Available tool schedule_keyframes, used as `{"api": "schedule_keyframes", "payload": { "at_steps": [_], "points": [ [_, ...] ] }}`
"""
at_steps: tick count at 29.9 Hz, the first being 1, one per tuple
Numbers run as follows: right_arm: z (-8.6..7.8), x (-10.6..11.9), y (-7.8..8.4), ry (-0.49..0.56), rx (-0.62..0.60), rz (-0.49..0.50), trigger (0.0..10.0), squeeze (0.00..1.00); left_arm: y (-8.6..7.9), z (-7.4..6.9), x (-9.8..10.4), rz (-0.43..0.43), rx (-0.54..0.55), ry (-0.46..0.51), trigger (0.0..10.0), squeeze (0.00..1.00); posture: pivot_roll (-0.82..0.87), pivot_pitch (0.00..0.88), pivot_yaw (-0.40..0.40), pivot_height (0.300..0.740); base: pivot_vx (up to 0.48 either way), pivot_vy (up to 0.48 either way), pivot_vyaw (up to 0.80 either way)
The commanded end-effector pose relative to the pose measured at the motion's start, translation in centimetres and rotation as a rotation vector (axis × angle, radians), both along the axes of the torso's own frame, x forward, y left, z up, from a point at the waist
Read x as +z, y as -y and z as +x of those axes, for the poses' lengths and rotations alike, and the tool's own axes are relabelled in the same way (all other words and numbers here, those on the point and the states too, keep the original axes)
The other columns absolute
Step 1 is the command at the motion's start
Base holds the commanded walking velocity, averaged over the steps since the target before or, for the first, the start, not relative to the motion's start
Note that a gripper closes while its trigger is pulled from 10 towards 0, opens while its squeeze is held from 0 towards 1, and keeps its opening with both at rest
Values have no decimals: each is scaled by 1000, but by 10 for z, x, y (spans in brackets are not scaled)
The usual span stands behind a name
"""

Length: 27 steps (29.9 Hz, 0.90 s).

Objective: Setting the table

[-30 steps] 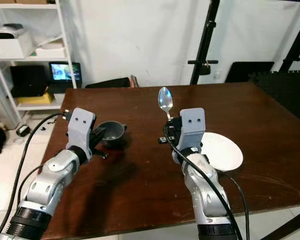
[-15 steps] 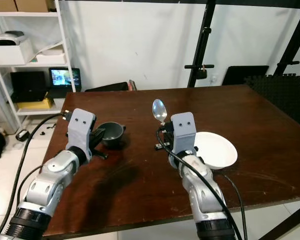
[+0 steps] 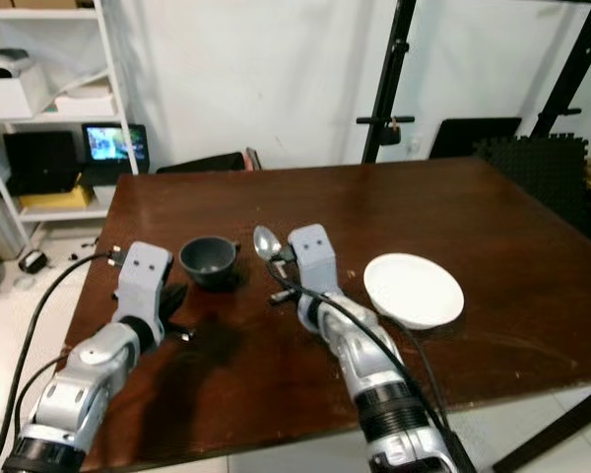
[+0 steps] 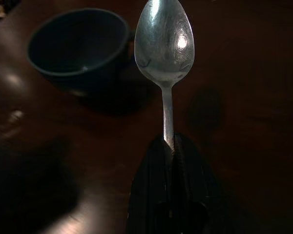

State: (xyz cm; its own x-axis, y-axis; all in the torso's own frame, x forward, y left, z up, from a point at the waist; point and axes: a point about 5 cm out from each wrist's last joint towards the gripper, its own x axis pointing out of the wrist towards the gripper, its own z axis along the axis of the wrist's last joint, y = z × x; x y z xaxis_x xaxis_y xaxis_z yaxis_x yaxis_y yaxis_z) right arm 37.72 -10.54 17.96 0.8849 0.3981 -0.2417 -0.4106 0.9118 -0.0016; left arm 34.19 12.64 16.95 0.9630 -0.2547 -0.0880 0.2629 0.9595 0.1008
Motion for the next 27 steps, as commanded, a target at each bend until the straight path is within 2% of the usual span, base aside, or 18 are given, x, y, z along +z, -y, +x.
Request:
{"api": "schedule_keyframes", "payload": {
  "at_steps": [1, 6, 7, 9, 14, 22, 23, 27],
  "points": [
    [3, -4, -1, -27, -26, 51, 10000, 0, -4, 1, 4, 13, 16, 6, 10000, 0, -62, 116, 66, 740, 0, 0, 0],
    [6, -12, 1, -73, -107, 101, 10000, 0, -7, 2, 5, 23, 21, 10, 10000, 0, -62, 119, 72, 740, 0, 0, 0],
    [8, -21, 7, -112, -207, 124, 10000, 0, -8, 3, 6, 26, 23, 10, 10000, 0, -64, 123, 79, 740, 0, 0, 0],
    [9, -24, 9, -125, -238, 136, 10000, 0, -9, 3, 6, 27, 24, 10, 10000, 0, -64, 123, 79, 740, 0, 0, 0],
    [12, -28, 15, -126, -324, 120, 10000, 0, -6, 4, 8, 32, 17, 12, 10000, 0, -59, 123, 84, 740, 0, 0, 0],
    [12, -29, 12, -103, -311, 82, 10000, 0, -6, 3, 9, 31, 17, 14, 10000, 0, -58, 125, 78, 740, 0, 0, 0],
    [13, -27, 10, -93, -307, 83, 10000, 1000, -6, 3, 9, 31, 17, 13, 10000, 0, -59, 125, 77, 740, 0, 0, 0],
    [16, -12, 7, 22, -281, 83, 10000, 1000, -4, 2, 8, 29, 12, 12, 10000, 0, -58, 125, 79, 740, 0, 0, 0]
  ]
}}
